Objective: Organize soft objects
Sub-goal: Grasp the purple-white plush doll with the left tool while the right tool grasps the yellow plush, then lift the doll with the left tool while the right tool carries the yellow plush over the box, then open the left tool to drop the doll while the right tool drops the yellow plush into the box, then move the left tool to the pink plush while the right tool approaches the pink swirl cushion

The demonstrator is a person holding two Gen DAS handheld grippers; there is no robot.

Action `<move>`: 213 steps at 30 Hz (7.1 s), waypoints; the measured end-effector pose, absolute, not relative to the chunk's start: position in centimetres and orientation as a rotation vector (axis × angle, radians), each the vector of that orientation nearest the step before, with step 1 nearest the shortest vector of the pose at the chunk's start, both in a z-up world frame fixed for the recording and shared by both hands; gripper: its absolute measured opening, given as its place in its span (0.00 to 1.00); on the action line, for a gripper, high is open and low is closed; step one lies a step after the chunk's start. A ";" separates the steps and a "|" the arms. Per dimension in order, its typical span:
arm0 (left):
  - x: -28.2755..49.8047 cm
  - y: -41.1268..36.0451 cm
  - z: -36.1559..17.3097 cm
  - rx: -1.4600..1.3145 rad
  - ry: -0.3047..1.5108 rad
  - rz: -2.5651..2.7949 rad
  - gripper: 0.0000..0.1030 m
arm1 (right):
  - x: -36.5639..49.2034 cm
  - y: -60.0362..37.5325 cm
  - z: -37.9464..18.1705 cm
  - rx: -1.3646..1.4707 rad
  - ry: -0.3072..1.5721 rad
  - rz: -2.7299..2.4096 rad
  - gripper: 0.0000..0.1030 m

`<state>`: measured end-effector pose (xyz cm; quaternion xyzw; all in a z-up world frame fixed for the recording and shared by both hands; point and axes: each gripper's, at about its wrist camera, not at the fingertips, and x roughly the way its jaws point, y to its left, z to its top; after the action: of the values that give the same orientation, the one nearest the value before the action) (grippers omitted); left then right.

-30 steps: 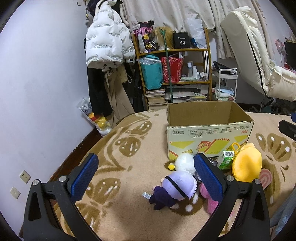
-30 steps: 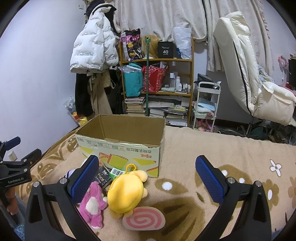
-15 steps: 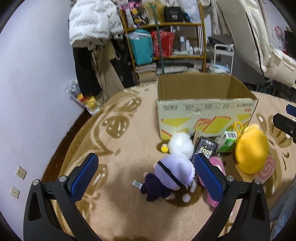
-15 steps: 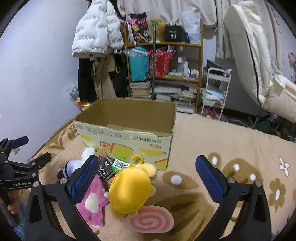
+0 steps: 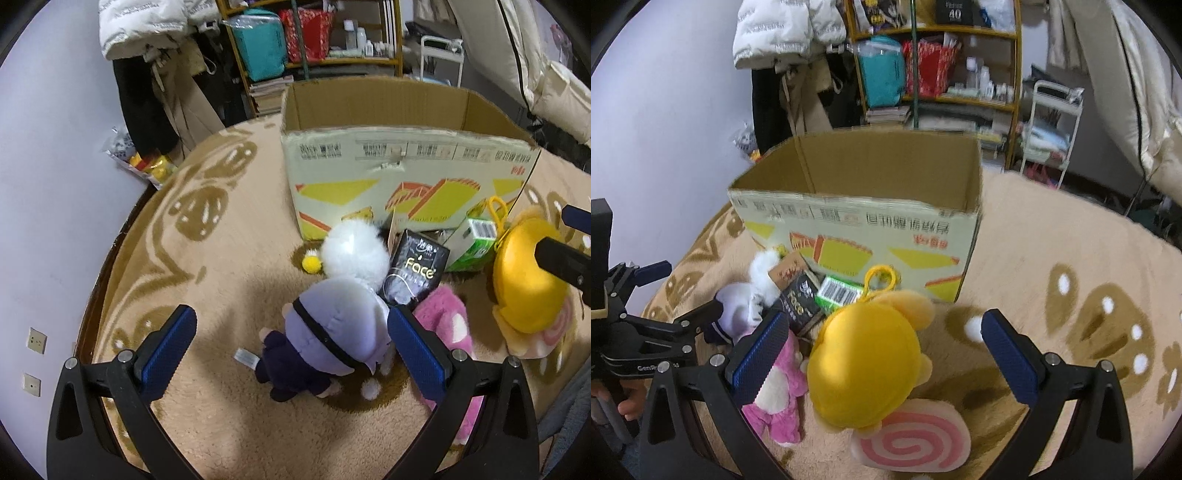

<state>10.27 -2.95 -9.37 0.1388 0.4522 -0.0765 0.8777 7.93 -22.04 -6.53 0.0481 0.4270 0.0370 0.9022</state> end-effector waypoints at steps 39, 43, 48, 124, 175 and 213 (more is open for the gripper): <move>12.3 -3.5 -14.8 0.233 1.154 -0.247 0.81 | 9.4 -20.9 -10.1 0.095 1.023 0.142 0.55; 11.8 -2.8 -13.4 0.187 1.116 -0.225 0.81 | 8.6 -21.3 -8.6 0.117 0.953 0.149 0.53; 10.2 -2.3 -10.7 0.154 1.015 -0.213 0.81 | 7.9 -21.7 -7.4 0.124 0.891 0.141 0.53; 18.8 -8.1 -1.6 0.133 0.532 -0.244 0.82 | 17.1 -24.5 -1.5 0.084 0.586 0.097 0.55; 12.3 -7.1 -0.7 0.263 0.645 -0.174 0.98 | 10.7 -24.3 0.5 0.112 0.629 0.151 1.00; 8.6 -8.0 -6.9 0.264 0.974 -0.248 0.98 | 6.2 -25.4 -5.1 0.143 0.994 0.093 1.00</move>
<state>8.60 -7.97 -6.93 0.1260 0.4652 -0.1187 0.8681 6.24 -25.36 -5.09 0.0683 0.4762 0.0445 0.8756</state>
